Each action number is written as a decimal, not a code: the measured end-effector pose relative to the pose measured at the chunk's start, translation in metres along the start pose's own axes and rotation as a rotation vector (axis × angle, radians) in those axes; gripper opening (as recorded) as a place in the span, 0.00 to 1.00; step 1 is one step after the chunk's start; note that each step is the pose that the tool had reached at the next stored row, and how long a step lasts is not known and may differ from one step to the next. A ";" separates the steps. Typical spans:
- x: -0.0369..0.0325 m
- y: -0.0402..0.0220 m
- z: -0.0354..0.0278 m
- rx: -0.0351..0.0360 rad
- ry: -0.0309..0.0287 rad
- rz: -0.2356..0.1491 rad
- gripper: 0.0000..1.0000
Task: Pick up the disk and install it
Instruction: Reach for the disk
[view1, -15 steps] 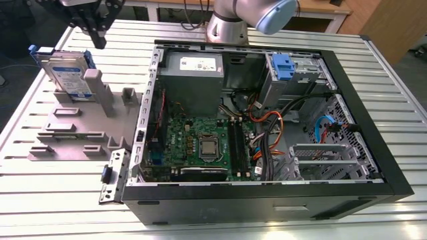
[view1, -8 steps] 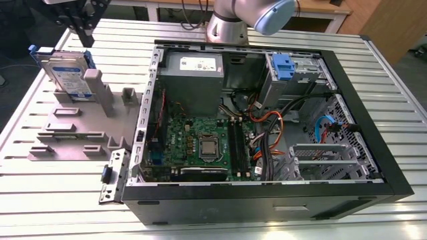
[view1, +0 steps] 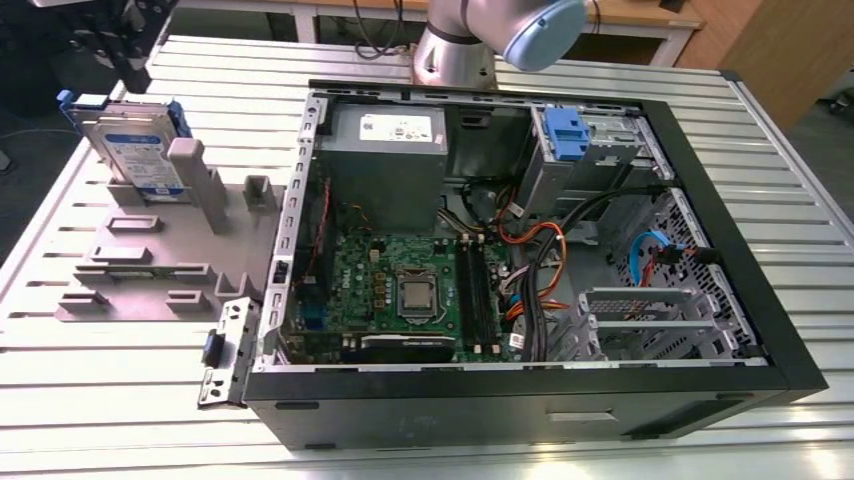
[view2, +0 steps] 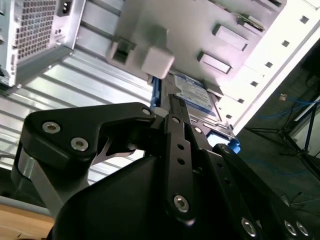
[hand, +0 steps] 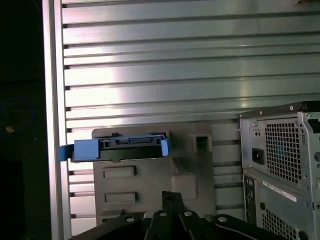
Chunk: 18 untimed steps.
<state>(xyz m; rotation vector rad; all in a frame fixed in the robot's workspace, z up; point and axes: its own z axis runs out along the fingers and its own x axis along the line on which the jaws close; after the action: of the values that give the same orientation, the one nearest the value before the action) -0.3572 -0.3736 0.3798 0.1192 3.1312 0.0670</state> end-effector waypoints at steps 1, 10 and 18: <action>0.0039 0.0010 0.0007 0.0001 0.0003 0.000 0.11; 0.0299 0.0125 0.0121 0.0012 0.0055 0.000 0.11; 0.0742 0.0226 0.0254 0.0015 0.0053 0.000 0.11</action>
<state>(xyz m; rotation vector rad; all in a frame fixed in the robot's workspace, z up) -0.4293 -0.3444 0.3549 0.1197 3.1366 0.0651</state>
